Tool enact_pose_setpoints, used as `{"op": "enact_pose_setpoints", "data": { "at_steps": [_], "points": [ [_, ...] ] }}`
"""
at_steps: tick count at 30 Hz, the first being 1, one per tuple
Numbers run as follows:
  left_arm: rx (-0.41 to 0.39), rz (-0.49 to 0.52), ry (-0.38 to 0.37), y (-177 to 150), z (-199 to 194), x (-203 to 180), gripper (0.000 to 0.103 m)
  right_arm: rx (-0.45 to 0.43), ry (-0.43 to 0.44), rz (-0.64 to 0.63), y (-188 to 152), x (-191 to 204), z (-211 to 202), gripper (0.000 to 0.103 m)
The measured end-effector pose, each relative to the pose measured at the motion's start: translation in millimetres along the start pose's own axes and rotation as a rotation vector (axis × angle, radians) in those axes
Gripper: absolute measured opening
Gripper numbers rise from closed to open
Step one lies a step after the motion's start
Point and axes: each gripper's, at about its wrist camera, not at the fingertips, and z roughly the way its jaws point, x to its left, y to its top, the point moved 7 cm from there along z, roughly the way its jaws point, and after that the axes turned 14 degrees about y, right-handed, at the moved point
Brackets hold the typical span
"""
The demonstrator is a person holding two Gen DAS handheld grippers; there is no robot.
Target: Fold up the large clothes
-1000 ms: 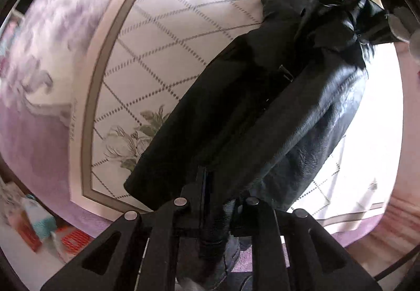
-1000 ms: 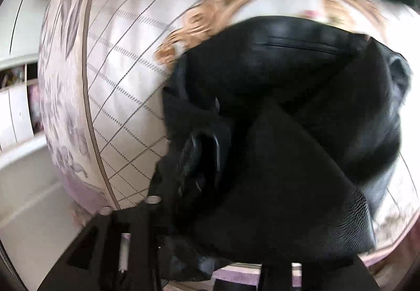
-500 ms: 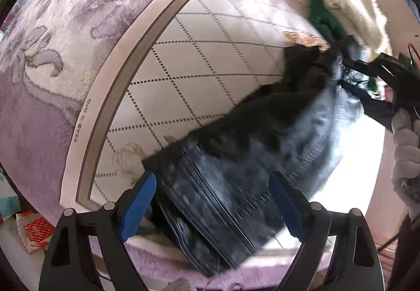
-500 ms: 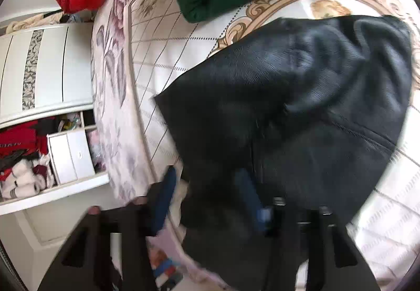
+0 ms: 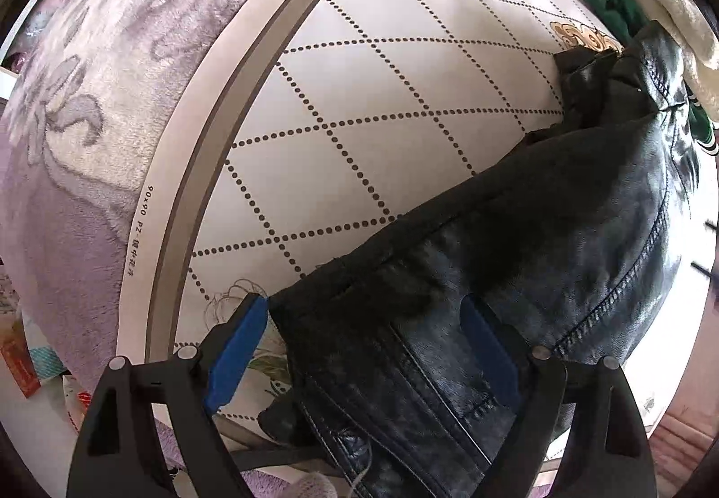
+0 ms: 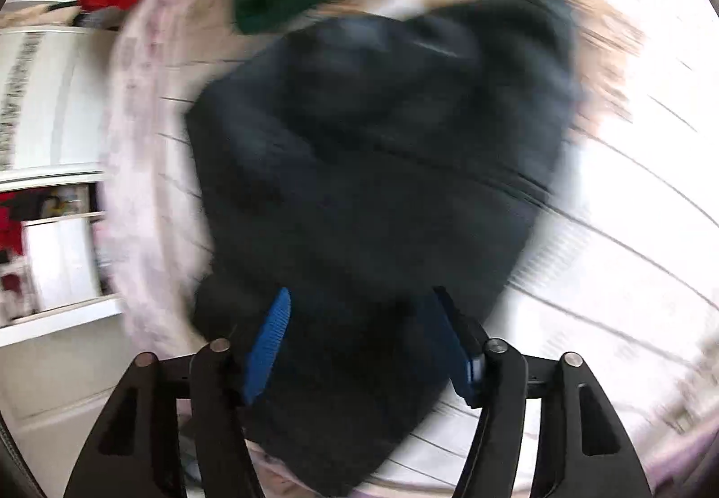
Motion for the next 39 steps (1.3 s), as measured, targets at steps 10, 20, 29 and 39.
{"op": "enact_pose_setpoints", "data": {
  "at_steps": [10, 20, 29, 39],
  "points": [
    [-0.014, 0.050, 0.037, -11, -15, -30, 0.088, -0.051, 0.311, 0.094, -2, -45, 39, 0.070],
    [-0.022, 0.032, -0.025, -17, -39, -61, 0.088, 0.062, 0.090, -0.194, 72, 6, 55, 0.063],
    [-0.046, -0.042, -0.083, -13, -84, -40, 0.088, 0.107, 0.108, -0.076, 28, -10, 9, 0.067],
    [0.016, 0.152, -0.052, 5, 11, -11, 0.085, 0.203, 0.307, 0.249, -143, -79, 51, 0.067]
  ]
}}
